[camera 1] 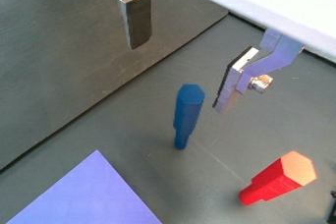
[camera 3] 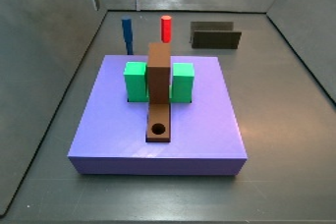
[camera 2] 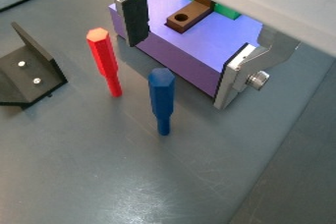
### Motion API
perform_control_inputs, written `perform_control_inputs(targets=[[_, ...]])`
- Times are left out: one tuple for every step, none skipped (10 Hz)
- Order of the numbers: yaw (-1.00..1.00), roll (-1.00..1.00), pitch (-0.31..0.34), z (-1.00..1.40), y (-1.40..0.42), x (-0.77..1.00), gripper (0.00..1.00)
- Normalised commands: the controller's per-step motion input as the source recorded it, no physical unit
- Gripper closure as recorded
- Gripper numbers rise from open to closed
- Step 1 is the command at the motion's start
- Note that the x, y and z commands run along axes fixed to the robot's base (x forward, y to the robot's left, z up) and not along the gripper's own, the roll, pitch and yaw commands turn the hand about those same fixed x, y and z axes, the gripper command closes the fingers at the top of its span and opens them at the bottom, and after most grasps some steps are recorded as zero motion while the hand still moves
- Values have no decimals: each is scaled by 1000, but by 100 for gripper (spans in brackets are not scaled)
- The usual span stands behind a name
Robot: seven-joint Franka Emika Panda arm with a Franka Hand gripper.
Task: Pick up the blue object. Move up. Move to above the board. Insert the blue object.
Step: Pick up the blue object.
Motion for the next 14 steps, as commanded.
perform_control_inputs(targets=[[0, -163, 0, -166, 86, 117, 0], [0, -177, 0, -66, 49, 191, 0], [0, -153, 0, -120, 17, 174, 0], [0, -123, 0, -194, 0, 103, 0], [0, -133, 0, -254, -9, 91, 0], [0, -101, -4, -311, 0, 20, 0], [0, -99, -27, -343, 9, 0, 0], [0, -101, -29, -323, 0, 17, 0], [0, -71, -37, -343, 0, 0, 0], [0, -69, -23, -334, 26, 31, 0], [0, -40, -29, -291, 94, 0, 0], [0, -23, -24, -251, 140, 0, 0], [0, -20, -20, -206, 149, 0, 0], [0, -21, -19, -37, 0, 0, 0]])
